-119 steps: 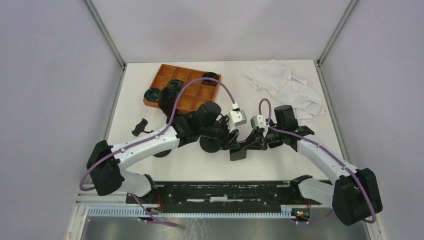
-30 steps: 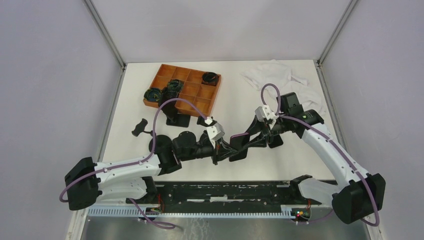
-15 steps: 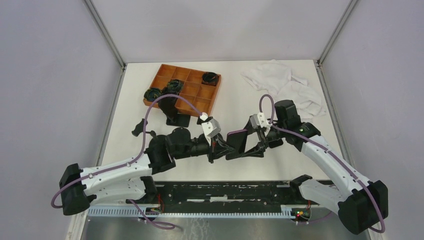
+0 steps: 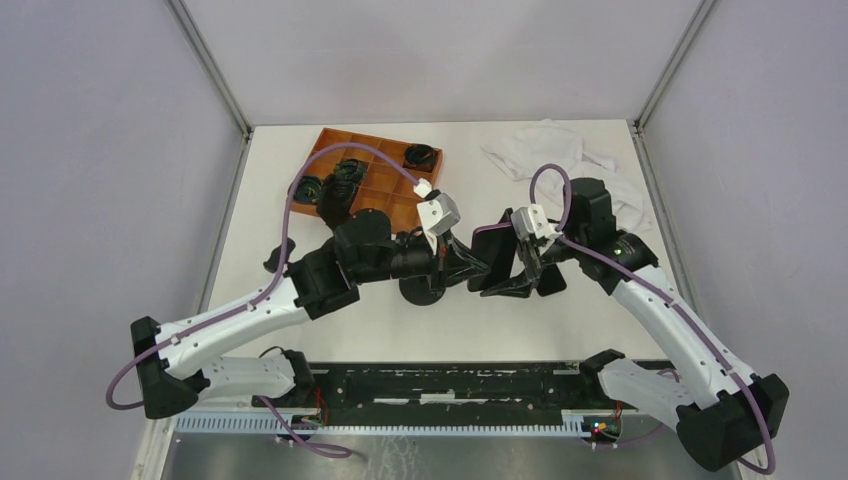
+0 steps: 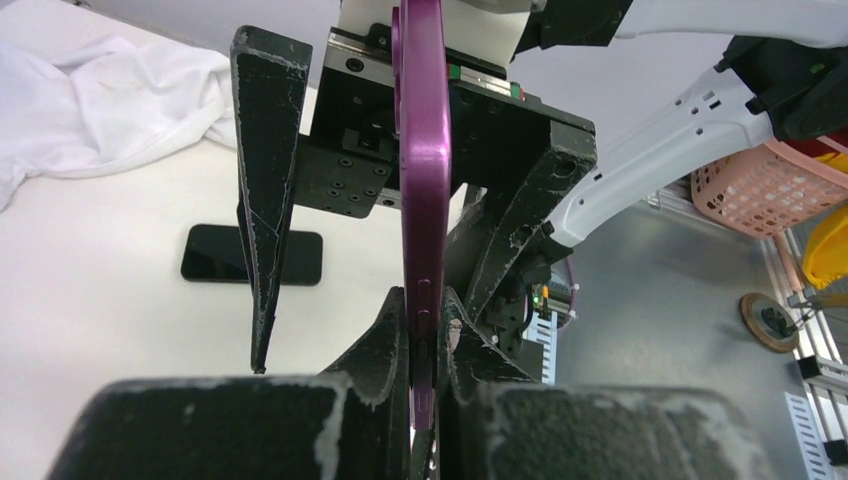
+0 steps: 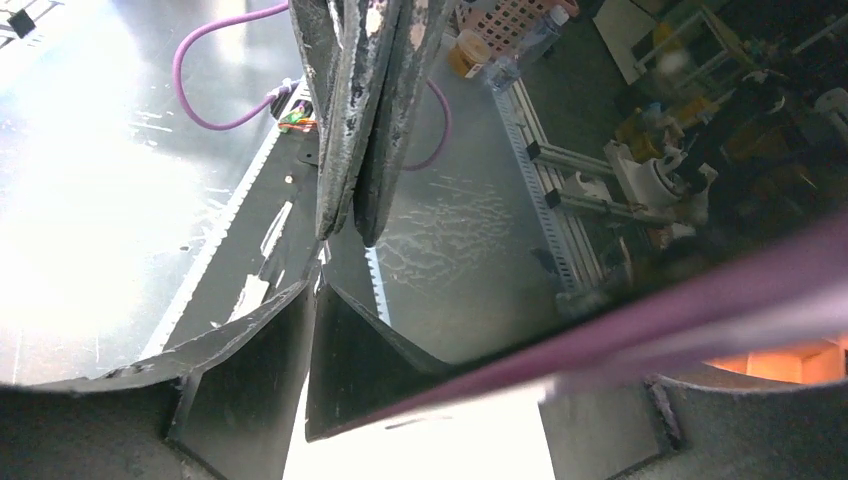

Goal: Place the phone on the phone stand
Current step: Pick up the phone at the center of the board, then move the phone stand to the center of the board, then adjust the phone stand at the center of the board.

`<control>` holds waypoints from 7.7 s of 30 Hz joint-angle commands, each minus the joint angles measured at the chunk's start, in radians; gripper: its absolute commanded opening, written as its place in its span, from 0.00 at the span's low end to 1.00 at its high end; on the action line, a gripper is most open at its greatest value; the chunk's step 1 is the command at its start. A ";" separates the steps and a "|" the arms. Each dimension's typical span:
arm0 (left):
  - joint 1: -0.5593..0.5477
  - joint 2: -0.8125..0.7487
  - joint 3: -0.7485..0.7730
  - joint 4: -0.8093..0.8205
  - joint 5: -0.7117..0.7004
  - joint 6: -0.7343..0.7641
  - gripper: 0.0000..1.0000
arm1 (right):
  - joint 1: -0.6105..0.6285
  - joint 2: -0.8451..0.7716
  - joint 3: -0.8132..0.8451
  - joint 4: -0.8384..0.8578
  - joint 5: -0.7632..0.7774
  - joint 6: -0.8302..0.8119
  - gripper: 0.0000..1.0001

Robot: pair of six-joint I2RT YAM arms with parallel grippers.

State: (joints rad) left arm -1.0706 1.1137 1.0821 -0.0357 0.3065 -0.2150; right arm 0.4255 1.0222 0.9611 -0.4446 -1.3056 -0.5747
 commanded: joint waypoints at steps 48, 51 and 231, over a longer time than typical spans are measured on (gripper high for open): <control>0.242 0.110 0.216 -0.160 0.455 -0.033 0.59 | -0.007 -0.043 -0.206 0.363 -0.080 0.345 0.00; 0.242 0.134 0.250 -0.226 0.470 -0.005 0.60 | -0.008 -0.039 -0.206 0.363 -0.066 0.346 0.00; 0.486 -0.324 0.154 -0.187 0.067 0.140 0.02 | -0.093 0.443 0.118 -0.141 0.439 -0.412 0.98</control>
State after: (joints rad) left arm -0.5903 0.8131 1.1992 -0.2623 0.3935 -0.1135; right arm 0.3576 1.5860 1.1263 -0.6430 -0.9791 -1.0378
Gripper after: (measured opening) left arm 0.124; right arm 0.979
